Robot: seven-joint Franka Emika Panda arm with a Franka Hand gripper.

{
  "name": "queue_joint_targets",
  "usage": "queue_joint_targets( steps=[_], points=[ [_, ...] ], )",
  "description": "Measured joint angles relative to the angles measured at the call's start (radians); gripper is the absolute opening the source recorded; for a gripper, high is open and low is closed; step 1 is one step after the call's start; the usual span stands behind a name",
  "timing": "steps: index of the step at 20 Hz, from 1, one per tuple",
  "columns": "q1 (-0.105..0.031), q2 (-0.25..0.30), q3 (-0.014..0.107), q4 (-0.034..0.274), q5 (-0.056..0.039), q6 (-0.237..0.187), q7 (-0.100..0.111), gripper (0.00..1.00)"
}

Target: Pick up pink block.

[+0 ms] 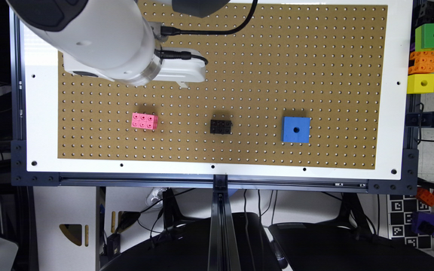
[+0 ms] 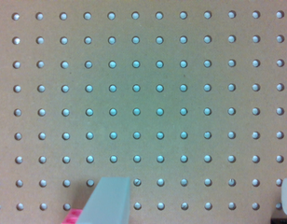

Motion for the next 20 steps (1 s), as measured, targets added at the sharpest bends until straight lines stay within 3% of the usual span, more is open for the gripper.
queue_joint_targets(
  steps=[3,5,8,11,14,16,20],
  points=[
    [-0.001,0.0,0.0,-0.001,-0.0001,0.0,0.0,1.0],
    [-0.015,0.002,0.0,0.006,-0.0067,0.003,-0.003,1.0],
    [-0.067,0.035,0.0,0.057,-0.0081,0.006,-0.051,1.0],
    [-0.113,0.133,0.0,0.174,-0.0078,0.001,-0.098,1.0],
    [-0.12,0.219,0.0,0.27,-0.0078,-0.007,-0.103,1.0],
    [-0.119,0.249,0.0,0.309,-0.0078,-0.02,-0.103,1.0],
    [-0.119,0.254,0.0,0.322,-0.0078,-0.031,-0.103,1.0]
  ],
)
